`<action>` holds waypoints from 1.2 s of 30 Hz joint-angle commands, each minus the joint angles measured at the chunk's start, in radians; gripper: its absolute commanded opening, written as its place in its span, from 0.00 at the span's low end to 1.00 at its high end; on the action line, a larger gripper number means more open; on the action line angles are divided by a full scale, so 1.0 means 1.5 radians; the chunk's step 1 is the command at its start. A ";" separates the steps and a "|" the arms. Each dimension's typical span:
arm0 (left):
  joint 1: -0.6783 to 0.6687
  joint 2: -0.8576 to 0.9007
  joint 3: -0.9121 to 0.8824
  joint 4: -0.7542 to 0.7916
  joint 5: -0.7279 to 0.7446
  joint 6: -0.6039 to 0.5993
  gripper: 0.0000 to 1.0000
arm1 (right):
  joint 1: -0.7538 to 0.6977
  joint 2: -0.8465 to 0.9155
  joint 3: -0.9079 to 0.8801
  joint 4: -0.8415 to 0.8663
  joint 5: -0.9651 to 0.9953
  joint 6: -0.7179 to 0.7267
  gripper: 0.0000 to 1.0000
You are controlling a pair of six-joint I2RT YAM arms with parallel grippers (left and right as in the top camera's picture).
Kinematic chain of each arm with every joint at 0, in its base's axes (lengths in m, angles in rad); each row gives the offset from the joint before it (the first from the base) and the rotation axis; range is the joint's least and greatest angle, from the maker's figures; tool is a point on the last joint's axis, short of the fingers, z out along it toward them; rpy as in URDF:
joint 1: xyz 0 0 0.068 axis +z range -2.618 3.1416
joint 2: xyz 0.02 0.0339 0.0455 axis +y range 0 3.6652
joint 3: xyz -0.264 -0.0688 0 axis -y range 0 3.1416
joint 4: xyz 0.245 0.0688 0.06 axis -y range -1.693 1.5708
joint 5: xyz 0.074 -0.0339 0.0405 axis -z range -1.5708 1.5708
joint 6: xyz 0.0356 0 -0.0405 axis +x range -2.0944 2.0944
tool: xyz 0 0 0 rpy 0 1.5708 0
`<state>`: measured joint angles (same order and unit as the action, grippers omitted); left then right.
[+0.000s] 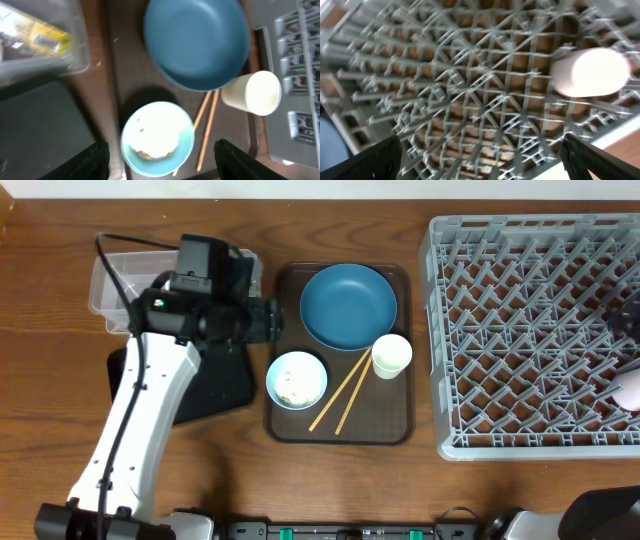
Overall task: Sort waste into correct bins and load items into the dishwasher rack
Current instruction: 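Reach left gripper to the white cup and grasp it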
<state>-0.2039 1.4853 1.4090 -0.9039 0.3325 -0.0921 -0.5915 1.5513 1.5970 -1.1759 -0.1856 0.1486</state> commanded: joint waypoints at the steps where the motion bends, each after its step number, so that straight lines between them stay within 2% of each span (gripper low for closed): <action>1: -0.038 0.005 -0.001 0.028 -0.003 0.006 0.70 | 0.054 0.004 -0.011 -0.004 -0.004 -0.011 0.99; 8: -0.133 0.060 -0.001 0.127 -0.003 0.006 0.70 | 0.140 0.004 -0.019 -0.004 -0.004 -0.031 0.99; 16: -0.227 0.177 -0.001 0.206 -0.003 0.006 0.70 | 0.159 0.004 -0.020 -0.004 -0.001 -0.036 0.99; 29: -0.282 0.299 -0.001 0.211 -0.003 0.006 0.69 | 0.159 0.004 -0.020 -0.004 0.001 -0.038 0.99; 34: -0.283 0.317 -0.001 0.211 -0.003 0.006 0.66 | 0.159 0.004 -0.020 -0.004 0.001 -0.038 0.99; 36: -0.283 0.318 -0.001 0.211 -0.004 0.006 0.55 | 0.159 0.004 -0.020 -0.004 0.001 -0.038 0.99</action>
<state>-0.6277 1.9400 1.4090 -0.5896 0.3332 -0.0952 -0.3603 1.5513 1.5734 -1.1820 -0.1867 0.1051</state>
